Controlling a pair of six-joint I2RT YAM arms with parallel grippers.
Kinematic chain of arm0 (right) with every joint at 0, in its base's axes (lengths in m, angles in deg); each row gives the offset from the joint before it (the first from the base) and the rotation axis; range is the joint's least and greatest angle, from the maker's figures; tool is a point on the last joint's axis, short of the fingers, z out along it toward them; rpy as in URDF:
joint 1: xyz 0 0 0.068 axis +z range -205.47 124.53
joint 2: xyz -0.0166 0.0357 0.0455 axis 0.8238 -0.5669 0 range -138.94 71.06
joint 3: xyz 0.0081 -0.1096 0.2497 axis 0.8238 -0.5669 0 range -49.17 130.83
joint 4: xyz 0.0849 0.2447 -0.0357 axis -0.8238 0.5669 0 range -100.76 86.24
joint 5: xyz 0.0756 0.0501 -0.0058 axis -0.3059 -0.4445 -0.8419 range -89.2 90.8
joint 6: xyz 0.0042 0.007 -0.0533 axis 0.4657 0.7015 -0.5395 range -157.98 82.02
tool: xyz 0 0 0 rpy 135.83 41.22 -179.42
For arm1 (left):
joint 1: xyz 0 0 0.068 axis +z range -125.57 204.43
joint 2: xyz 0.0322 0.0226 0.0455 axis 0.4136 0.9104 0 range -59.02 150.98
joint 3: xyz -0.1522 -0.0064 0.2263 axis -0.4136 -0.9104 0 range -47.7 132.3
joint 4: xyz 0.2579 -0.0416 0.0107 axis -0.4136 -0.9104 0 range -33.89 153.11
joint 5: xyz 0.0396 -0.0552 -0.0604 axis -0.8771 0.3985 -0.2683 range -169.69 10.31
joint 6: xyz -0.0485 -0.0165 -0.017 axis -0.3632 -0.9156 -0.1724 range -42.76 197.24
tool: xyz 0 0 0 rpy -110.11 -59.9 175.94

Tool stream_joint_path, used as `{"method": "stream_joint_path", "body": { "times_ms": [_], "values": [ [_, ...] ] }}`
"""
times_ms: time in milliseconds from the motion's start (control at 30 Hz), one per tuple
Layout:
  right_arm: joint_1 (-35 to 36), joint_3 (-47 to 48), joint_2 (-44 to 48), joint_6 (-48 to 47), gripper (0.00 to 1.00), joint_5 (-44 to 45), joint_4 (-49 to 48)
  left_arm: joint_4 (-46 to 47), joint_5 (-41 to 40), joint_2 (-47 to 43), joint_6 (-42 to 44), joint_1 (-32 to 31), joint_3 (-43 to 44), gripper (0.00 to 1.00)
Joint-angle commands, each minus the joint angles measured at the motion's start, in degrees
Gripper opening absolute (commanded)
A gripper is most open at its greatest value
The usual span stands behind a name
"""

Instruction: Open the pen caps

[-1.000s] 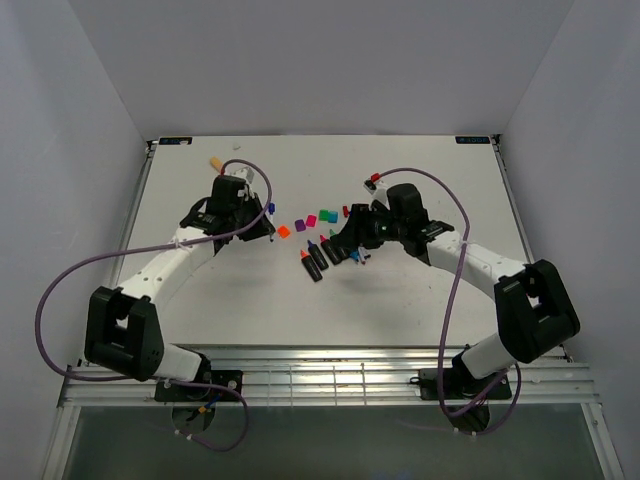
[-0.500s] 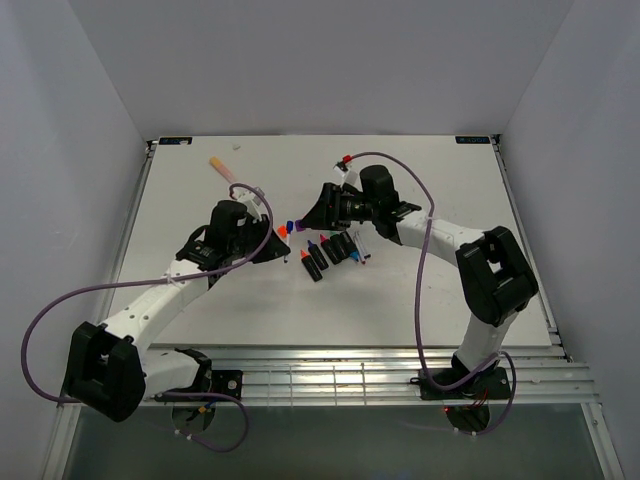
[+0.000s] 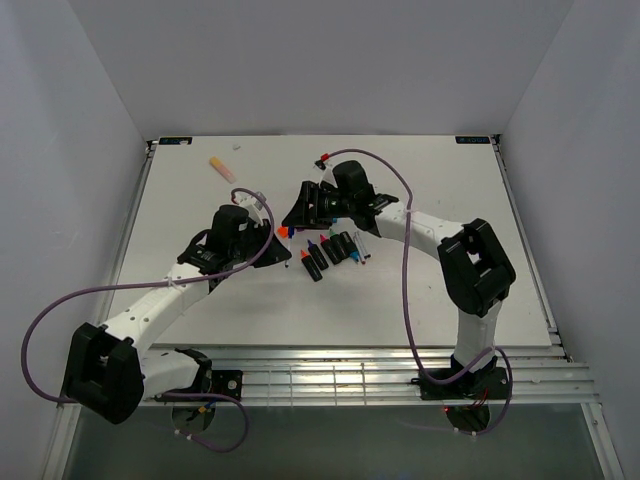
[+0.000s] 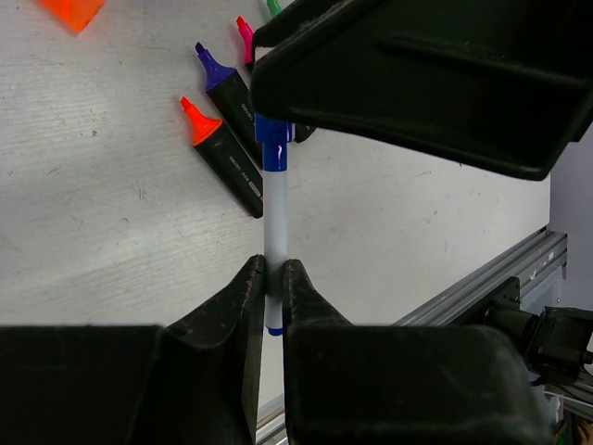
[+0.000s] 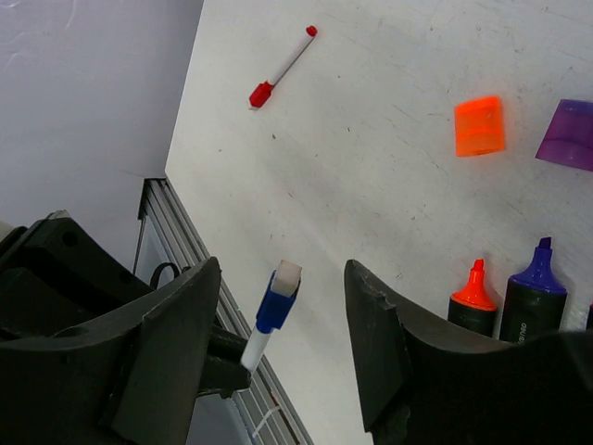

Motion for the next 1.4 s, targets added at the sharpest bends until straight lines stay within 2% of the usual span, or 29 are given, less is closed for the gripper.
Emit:
{"method": "stream_joint_path", "body": {
  "times_ms": [0,300,400,500,533,567,600,633,667,700,800,933,1367],
  "values": [
    [1.4,2.9,-0.6,-1.1,0.61,3.0,2.9,1.0,-0.3,-2.2,-0.2,-0.5,0.0,0.00],
    [2.7,3.6,-1.2,-1.0,0.50,4.0,4.1,0.8,-1.0,-3.0,0.3,-0.6,-0.1,0.00],
    [2.9,3.5,-1.1,-1.0,0.42,4.3,3.9,0.9,-1.0,-2.8,0.4,-0.5,0.0,0.00],
    [2.9,2.9,-1.2,-1.0,0.25,3.9,3.2,1.0,-1.0,-2.6,0.5,-0.6,0.0,0.00],
    [3.0,2.8,-1.1,-1.0,0.12,4.0,3.0,1.0,-0.6,-2.4,0.6,-0.6,0.0,0.00],
    [2.9,2.6,-1.0,-0.9,0.08,4.0,2.8,1.1,-0.4,-2.3,0.6,-0.6,0.0,0.00],
    [3.0,2.3,-0.7,-1.0,0.08,4.0,2.2,1.1,-0.2,-2.3,0.7,-0.6,0.0,0.01],
    [3.0,1.8,-0.6,-1.0,0.08,3.7,1.8,1.5,0.4,-2.3,0.7,-0.6,-0.4,0.07],
    [2.9,1.6,-0.2,-1.0,0.08,3.3,1.5,1.7,0.9,-2.3,0.6,-0.6,-0.6,0.14],
    [2.8,1.4,0.0,-1.1,0.08,3.1,1.3,1.9,1.1,-2.2,0.3,-0.6,-0.8,0.30],
    [2.4,0.0,1.2,-1.7,0.08,1.3,0.4,3.1,2.9,-1.7,0.0,-0.6,-1.7,0.50],
    [1.1,-3.8,3.4,-0.5,0.08,-1.8,-4.7,4.8,5.3,-0.3,-0.3,-0.6,-2.4,0.53],
    [1.0,-8.2,4.1,7.0,0.08,-6.7,-13.3,9.5,10.3,3.0,-2.2,-0.5,-3.8,0.50]
  ]
}}
